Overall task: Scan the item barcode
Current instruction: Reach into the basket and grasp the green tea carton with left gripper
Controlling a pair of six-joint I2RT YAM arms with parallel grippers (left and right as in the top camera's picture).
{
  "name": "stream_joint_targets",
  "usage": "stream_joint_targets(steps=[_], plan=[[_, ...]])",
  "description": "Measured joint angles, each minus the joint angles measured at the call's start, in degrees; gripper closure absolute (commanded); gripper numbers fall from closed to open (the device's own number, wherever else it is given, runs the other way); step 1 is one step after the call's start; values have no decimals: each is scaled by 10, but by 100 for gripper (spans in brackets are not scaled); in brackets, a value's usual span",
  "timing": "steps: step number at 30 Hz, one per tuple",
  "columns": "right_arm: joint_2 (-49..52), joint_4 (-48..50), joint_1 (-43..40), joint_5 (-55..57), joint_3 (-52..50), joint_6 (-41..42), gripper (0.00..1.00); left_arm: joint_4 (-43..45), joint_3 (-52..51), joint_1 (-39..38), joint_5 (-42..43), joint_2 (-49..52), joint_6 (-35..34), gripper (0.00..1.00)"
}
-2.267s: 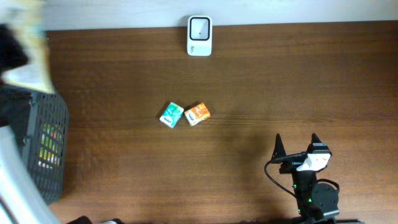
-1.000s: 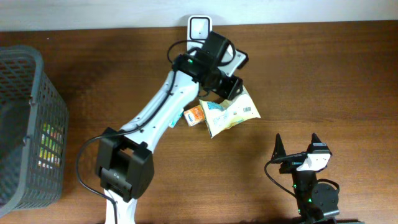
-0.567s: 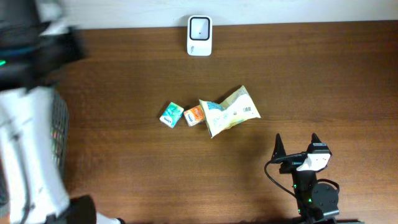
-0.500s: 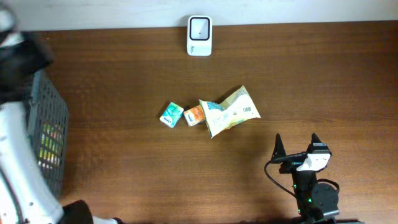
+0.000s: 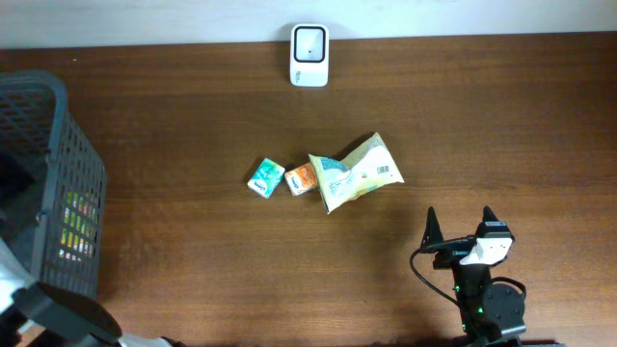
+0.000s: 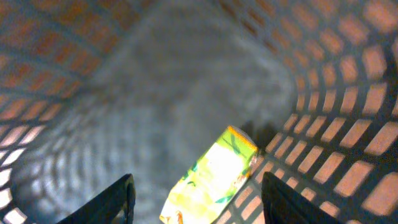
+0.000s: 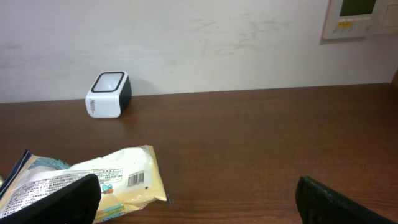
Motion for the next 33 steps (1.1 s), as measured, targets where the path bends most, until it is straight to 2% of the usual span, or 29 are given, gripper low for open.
stream_joint_targets(steps=[2, 7, 14, 20, 23, 25, 27, 33], plan=[[0, 0, 0, 0, 0, 0, 1, 10, -21, 2, 16, 16, 45, 27], [0, 0, 0, 0, 0, 0, 1, 13, -35, 7, 32, 75, 148, 22], [0, 0, 0, 0, 0, 0, 1, 9, -36, 7, 74, 143, 244, 28], [0, 0, 0, 0, 0, 0, 1, 5, -54, 9, 120, 158, 306, 29], [0, 0, 0, 0, 0, 0, 1, 7, -54, 10, 124, 160, 314, 50], [0, 0, 0, 0, 0, 0, 1, 7, -54, 9, 136, 160, 322, 83], [0, 0, 0, 0, 0, 0, 1, 9, -54, 9, 139, 160, 325, 100], [0, 0, 0, 0, 0, 0, 1, 19, -51, 20, 138, 159, 327, 100]])
